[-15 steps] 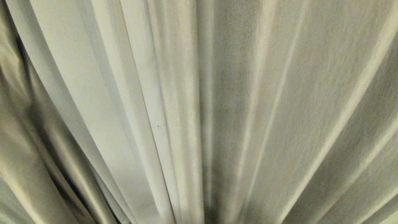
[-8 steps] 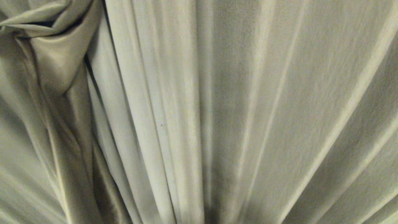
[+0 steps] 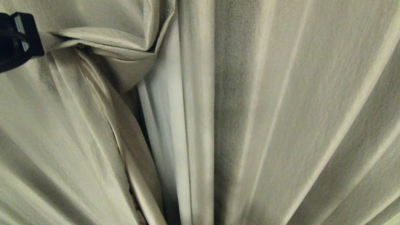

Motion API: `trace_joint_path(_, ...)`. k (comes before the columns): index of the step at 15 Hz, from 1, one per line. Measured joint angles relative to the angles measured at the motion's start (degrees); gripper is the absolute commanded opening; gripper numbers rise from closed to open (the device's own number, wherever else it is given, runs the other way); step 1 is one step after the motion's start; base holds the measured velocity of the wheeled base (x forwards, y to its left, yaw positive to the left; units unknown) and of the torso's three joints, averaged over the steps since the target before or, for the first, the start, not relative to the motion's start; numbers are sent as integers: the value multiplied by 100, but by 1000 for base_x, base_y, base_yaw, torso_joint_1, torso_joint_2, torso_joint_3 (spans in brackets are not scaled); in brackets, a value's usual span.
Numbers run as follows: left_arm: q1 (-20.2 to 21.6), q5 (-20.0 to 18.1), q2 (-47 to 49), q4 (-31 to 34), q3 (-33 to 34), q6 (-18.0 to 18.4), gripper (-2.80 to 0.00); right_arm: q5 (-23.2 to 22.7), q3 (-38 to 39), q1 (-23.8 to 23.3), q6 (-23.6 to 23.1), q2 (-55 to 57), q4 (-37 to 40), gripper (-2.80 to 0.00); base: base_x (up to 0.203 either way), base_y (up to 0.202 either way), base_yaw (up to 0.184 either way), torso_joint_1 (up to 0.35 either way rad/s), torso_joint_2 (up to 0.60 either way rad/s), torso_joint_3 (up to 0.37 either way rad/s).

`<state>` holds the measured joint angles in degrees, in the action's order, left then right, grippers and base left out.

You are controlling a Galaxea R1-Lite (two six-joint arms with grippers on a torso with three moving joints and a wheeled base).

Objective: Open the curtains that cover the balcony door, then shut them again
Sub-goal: Pull the outer curtains open on both sides

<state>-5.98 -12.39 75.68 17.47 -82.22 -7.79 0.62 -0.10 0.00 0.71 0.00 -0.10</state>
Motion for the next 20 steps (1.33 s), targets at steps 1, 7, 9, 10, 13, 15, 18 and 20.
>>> trace_joint_path(1,-160,134,-201,28,155,-15,0,0,0,-2,0,0,2,-280,0,0,0,0,0,0)
trace_joint_path(7,-737,236,-1471,41,1442,-19,0,0,0,0,-2,0,5,-280,0,0,0,0,0,0)
trace_joint_path(9,-854,295,-1932,37,1995,-4,0,0,0,0,-2,0,2,-280,0,0,0,0,0,0)
trace_joint_path(10,-882,362,-2169,15,2321,10,0,0,0,0,0,0,2,-280,0,0,0,0,0,0)
trace_joint_path(13,-783,538,-2901,-230,3346,125,-280,0,0,0,0,0,2,-280,0,0,0,0,0,0)
trace_joint_path(15,-444,586,-3337,-284,3898,384,-280,-1,0,0,-1,0,2,-280,0,0,0,0,0,0)
trace_joint_path(18,-217,627,-3838,-317,4571,738,-280,0,0,0,-2,0,2,-280,0,0,0,0,0,0)
trace_joint_path(20,-161,651,-4279,-333,5064,985,-280,1,0,0,0,0,2,-280,0,0,0,0,0,0)
